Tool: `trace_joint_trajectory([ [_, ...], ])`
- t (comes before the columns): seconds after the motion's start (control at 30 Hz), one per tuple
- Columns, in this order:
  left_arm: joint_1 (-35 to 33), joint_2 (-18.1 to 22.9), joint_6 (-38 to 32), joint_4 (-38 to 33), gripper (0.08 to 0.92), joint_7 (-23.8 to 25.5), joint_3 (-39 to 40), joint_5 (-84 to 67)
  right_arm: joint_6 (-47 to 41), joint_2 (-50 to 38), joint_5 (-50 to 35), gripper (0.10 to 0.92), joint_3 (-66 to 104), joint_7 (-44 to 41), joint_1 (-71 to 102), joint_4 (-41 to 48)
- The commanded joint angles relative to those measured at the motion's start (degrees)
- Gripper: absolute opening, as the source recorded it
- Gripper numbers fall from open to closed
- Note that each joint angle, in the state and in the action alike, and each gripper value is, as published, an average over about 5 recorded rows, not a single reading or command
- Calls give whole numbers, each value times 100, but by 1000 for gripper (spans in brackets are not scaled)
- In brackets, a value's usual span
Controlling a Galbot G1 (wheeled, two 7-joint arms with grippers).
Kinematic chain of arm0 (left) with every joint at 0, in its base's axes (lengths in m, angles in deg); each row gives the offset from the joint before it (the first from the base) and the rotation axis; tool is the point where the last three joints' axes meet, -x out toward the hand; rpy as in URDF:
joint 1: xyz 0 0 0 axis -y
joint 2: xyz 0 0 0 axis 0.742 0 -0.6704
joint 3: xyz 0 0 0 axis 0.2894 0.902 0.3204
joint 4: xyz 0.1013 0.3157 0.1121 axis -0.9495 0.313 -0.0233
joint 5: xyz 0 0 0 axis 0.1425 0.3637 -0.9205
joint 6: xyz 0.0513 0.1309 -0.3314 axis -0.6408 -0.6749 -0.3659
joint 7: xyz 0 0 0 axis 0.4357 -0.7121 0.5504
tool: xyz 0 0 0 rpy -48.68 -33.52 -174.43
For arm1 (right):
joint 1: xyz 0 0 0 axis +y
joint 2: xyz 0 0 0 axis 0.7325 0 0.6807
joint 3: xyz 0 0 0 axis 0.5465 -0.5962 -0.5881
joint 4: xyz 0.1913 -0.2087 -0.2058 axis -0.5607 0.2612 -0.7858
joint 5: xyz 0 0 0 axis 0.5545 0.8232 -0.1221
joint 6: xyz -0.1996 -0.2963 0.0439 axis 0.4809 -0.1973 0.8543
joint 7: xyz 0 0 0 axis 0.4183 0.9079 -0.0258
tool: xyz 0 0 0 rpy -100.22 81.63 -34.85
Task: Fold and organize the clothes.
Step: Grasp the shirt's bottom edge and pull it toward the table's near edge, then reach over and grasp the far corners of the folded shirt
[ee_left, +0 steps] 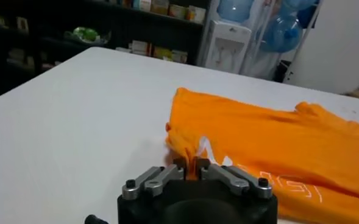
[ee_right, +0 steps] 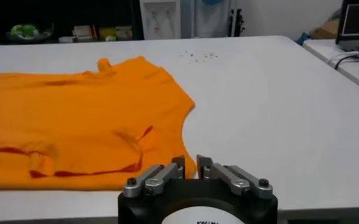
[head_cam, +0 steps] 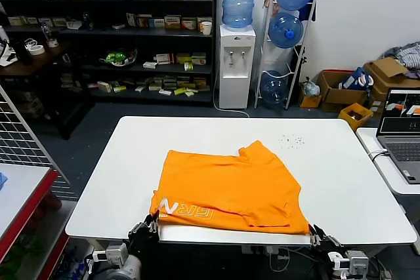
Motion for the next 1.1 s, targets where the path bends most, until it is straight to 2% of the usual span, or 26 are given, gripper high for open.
trace_joint_trajectory([
  [0.03, 628, -328, 33, -369, 342, 125, -296, -315, -103, -412, -168, 431, -101, 59, -1075, -231],
  [0.13, 1493, -327, 8, 96, 428, 182, -228, -574, -239, -544, -286, 518, -533, 145, -2328, 292],
  [0.33, 3334, -122, 53, 1605, 601, 252, 160, -742, -412, -220, -548, 691, -1535, 314, -4747, 2180],
  [0.5, 4144, 56, 97, 2760, 746, 416, 756, -988, -376, 225, -474, 807, -2045, 128, -5909, 3747],
  [0.63, 4559, 346, 195, 3620, 813, 544, 1055, -991, -480, 553, -446, 821, -2246, -77, -6358, 4627],
  [0.8, 5031, 547, 348, 4449, 822, 714, 1349, -943, -671, 770, -375, 823, -2361, -214, -6456, 5086],
  [1.1, 5351, 605, 548, 5002, 823, 946, 1645, -870, -760, 885, -107, 823, -2343, -382, -6344, 5455],
])
